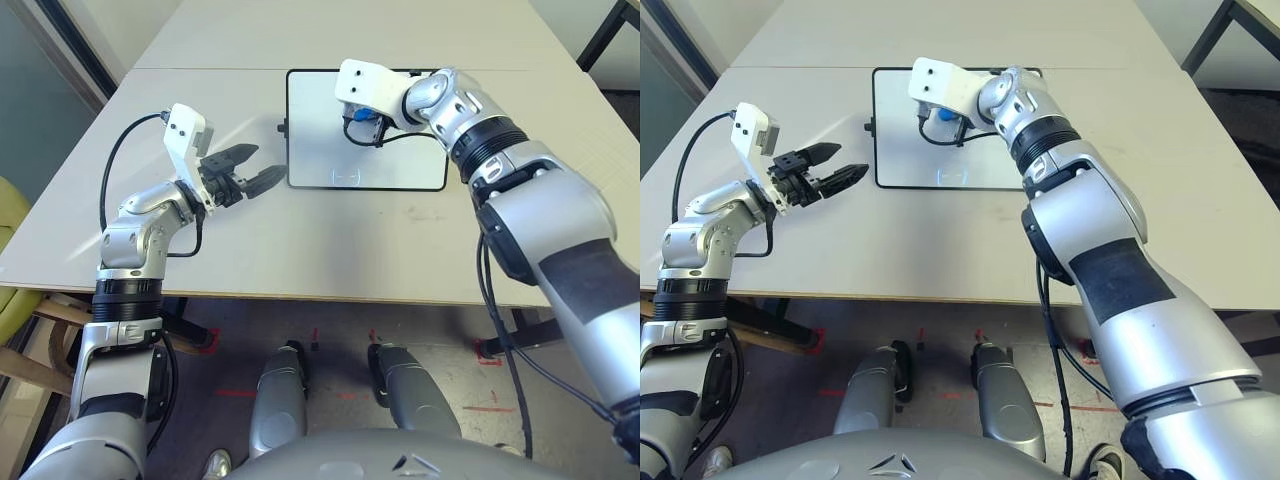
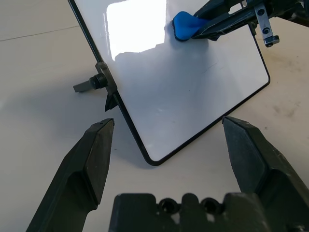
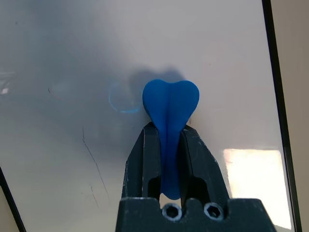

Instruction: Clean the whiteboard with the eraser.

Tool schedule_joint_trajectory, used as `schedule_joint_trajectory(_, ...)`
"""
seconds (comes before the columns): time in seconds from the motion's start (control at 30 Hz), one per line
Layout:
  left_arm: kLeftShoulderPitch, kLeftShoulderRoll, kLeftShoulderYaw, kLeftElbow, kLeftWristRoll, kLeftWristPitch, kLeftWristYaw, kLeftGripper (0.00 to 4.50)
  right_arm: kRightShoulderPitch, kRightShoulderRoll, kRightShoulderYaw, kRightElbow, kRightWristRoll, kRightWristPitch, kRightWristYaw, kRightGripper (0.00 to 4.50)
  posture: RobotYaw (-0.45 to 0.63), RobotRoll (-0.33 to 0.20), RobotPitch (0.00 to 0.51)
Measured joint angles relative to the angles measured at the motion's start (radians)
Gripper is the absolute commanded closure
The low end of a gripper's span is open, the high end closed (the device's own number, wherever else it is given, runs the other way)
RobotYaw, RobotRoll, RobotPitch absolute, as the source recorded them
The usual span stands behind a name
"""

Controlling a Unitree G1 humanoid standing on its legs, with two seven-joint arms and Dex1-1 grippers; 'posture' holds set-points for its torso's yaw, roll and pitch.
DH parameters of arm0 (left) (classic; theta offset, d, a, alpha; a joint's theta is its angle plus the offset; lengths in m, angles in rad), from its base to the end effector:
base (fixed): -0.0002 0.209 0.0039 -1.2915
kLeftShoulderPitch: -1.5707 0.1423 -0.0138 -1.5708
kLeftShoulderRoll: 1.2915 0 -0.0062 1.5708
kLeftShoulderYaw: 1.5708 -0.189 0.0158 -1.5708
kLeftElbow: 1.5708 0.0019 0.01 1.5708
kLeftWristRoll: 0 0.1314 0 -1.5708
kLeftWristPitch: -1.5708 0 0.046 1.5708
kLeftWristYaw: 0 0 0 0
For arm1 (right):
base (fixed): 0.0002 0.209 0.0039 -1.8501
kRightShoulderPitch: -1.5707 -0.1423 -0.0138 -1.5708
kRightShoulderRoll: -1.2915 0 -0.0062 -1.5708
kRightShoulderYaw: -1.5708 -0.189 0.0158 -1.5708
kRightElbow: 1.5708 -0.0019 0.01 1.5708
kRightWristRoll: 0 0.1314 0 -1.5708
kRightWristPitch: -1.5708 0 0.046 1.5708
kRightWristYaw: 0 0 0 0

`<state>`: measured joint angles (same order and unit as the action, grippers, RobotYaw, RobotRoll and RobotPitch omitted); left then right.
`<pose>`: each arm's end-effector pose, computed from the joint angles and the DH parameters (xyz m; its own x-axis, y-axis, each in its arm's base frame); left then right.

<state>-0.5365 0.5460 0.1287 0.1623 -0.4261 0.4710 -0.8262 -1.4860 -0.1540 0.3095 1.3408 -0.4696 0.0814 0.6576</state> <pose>0.2842 0.2526 0.1587 0.7316 -0.6794 -0.0561 0.6809 0.7324 0.0089 0.3813 -0.0867 0.2446 0.7537 0.4285 -0.4982 -0.6399 0.3062 -0.7048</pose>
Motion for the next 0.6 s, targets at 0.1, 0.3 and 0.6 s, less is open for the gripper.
schedule_joint_trajectory(0.1,0.000,0.000,0.000,-0.001,-0.001,0.000,0.001,0.00,-0.001,0.014,-0.006,0.000,0.003,0.000,-0.007,4.21,-0.05,0.000,0.154)
schedule_joint_trajectory(0.3,0.002,0.000,0.002,-0.004,-0.001,0.000,0.004,0.00,-0.005,0.015,-0.007,0.000,0.004,0.000,-0.020,4.21,-0.06,0.000,0.153)
schedule_joint_trajectory(0.6,0.002,-0.001,0.002,-0.004,-0.001,0.000,0.004,0.00,-0.005,-0.054,-0.004,0.000,-0.004,0.001,-0.009,4.22,-0.09,0.000,0.151)
